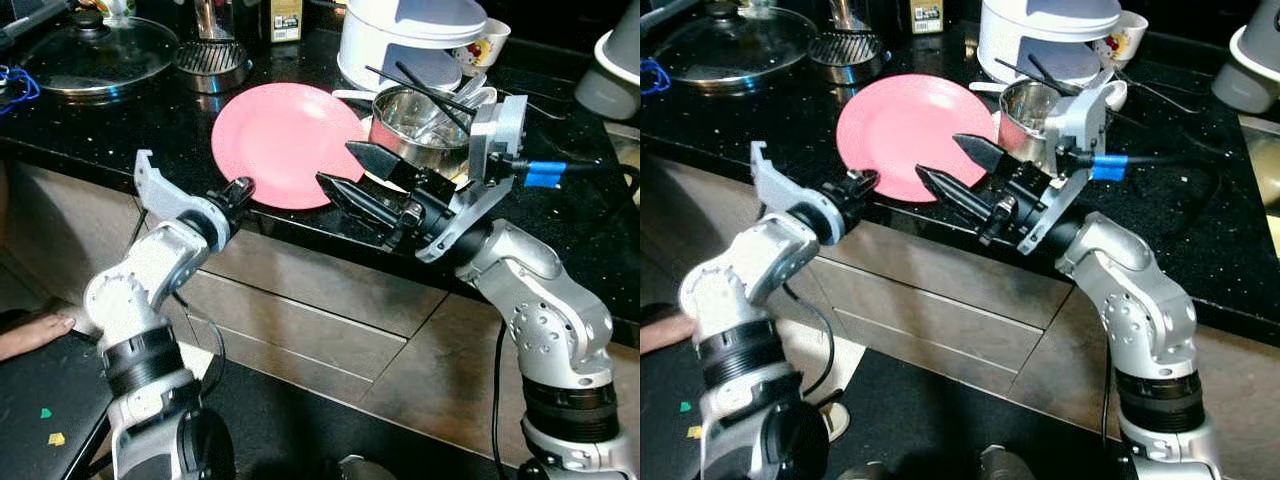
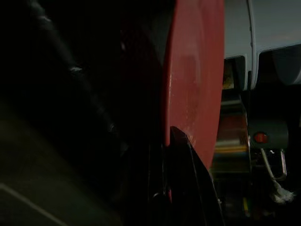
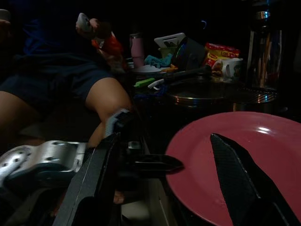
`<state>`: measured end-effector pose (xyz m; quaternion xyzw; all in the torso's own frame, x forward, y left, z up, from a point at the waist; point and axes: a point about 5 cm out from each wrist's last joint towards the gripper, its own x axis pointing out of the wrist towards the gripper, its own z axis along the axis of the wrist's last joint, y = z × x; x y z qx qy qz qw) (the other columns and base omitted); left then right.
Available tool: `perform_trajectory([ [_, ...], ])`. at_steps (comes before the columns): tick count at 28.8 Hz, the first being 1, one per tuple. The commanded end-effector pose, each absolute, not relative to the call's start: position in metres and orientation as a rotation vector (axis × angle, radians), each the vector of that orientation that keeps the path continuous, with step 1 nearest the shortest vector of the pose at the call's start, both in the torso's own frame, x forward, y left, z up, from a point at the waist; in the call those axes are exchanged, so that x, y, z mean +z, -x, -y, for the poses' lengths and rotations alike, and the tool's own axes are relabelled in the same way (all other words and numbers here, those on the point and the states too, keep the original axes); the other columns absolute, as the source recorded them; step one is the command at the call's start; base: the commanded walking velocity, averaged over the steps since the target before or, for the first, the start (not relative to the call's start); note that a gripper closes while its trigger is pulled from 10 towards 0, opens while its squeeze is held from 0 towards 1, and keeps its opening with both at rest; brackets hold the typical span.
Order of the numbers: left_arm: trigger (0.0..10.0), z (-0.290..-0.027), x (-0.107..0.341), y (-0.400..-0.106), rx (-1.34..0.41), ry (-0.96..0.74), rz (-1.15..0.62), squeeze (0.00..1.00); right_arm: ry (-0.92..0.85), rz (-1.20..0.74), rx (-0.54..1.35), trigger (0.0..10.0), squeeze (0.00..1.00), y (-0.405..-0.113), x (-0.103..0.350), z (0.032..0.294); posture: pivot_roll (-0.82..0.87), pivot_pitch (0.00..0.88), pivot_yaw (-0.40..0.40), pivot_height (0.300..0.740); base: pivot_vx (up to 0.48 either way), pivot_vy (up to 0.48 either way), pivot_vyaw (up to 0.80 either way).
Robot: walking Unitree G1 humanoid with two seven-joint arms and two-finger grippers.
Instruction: Kitchen organization
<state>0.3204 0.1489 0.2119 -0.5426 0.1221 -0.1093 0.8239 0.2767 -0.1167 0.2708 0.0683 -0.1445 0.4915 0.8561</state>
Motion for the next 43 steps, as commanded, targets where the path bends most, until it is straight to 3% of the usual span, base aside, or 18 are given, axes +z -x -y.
perform_trajectory([
  [1, 0.0, -0.130, 0.204, -0.310, -0.209, 1.230, -0.298, 0.00, -0.149, 0.295, 1.024, 10.0, 0.00, -0.278, 0.270, 0.119, 0.00, 0.102, -0.051, 0.740, 0.000, 0.000, 0.00],
  [12, 0.0, -0.141, 0.218, -0.289, -0.092, 1.218, -0.197, 0.00, -0.157, 0.287, 1.033, 10.0, 0.00, -0.278, 0.269, 0.118, 0.01, 0.097, -0.054, 0.740, 0.000, 0.000, 0.00],
  [22, 0.0, -0.107, 0.237, -0.276, -0.268, 1.091, -0.174, 0.00, -0.154, 0.256, 0.991, 10.0, 0.00, -0.284, 0.264, 0.120, 0.01, 0.088, -0.051, 0.740, 0.000, 0.000, 0.00],
  [35, 0.0, -0.089, 0.234, -0.270, -0.325, 1.167, -0.207, 0.00, -0.145, 0.247, 0.890, 10.0, 0.00, -0.294, 0.263, 0.137, 0.01, 0.080, -0.043, 0.740, 0.000, 0.000, -0.75],
  [43, 0.0, -0.080, 0.229, -0.266, -0.351, 1.178, -0.242, 0.00, -0.147, 0.260, 0.889, 10.0, 0.00, -0.293, 0.265, 0.138, 0.00, 0.086, -0.046, 0.740, 0.000, 0.000, 0.00],
])
